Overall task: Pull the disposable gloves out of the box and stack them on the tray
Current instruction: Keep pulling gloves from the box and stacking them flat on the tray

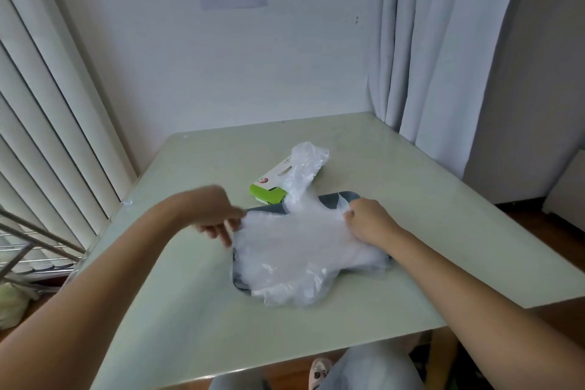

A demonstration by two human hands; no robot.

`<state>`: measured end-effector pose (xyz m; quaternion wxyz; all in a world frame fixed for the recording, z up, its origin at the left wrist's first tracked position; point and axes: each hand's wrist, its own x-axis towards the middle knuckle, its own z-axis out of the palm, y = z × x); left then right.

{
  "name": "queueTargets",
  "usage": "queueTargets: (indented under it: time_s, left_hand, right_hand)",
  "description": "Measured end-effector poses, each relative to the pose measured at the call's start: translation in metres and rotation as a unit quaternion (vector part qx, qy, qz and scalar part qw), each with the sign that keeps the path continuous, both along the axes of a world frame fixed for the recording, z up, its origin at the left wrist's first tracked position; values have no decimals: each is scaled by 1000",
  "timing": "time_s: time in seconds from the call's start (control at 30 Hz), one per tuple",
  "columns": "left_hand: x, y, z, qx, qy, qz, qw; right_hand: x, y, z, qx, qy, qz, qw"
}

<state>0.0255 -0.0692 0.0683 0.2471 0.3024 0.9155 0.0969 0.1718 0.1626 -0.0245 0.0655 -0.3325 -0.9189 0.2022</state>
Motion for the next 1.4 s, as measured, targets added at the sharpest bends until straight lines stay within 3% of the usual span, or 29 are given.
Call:
queueTargets:
  time_s: [0.07,0.13,0.23,0.33,0.5,0.6,0.77,0.83,0.9,0.97,1.03,1.13,1.27,1.4]
  left_hand:
    - [17,14,6,169,87,14,982]
    - [45,31,4,246,130,-30,960]
    - [81,61,-19,223,143,-127,956]
    - [96,81,-45,111,130,-184,968]
    - [89,71,-66,-57,112,-168,978]
    - [78,55,-86,-90,53,-138,985]
    - [74,48,-98,-82,53,-110,989]
    - [75,48,-100,-85,49,-108,989]
    - [74,49,-100,-89,45,-106,989]
    - [74,49,-100,-92,45,-105,989]
    - [74,50,-99,-96,45,-108,988]
    - [75,48,-96,-91,43,-122,987]
    - [65,27,-95,-97,76,-149,981]
    - [49,-1,-87,-125,82,-147,978]
  right_hand:
    - [1,0,0,6,0,3,1000]
    - [2,0,0,3,6,3,1000]
    - [2,0,-2,11,12,-1,1000]
    - [2,-1,-5,8,26,-5,1000]
    - [4,-1,-8,10,32,-7,999]
    - [7,3,-8,23,15,-23,999]
    - [14,1,13,188,-41,-40,981]
    - [19,-1,23,248,-5,-44,968]
    - [19,-8,29,211,106,-13,972]
    - [16,-25,32,69,176,80,979]
    - [14,-46,29,-55,81,204,974]
    - [11,-49,10,-50,-122,274,953]
    - [14,-23,6,-8,-172,236,956]
    - [10,0,21,2,-167,232,958]
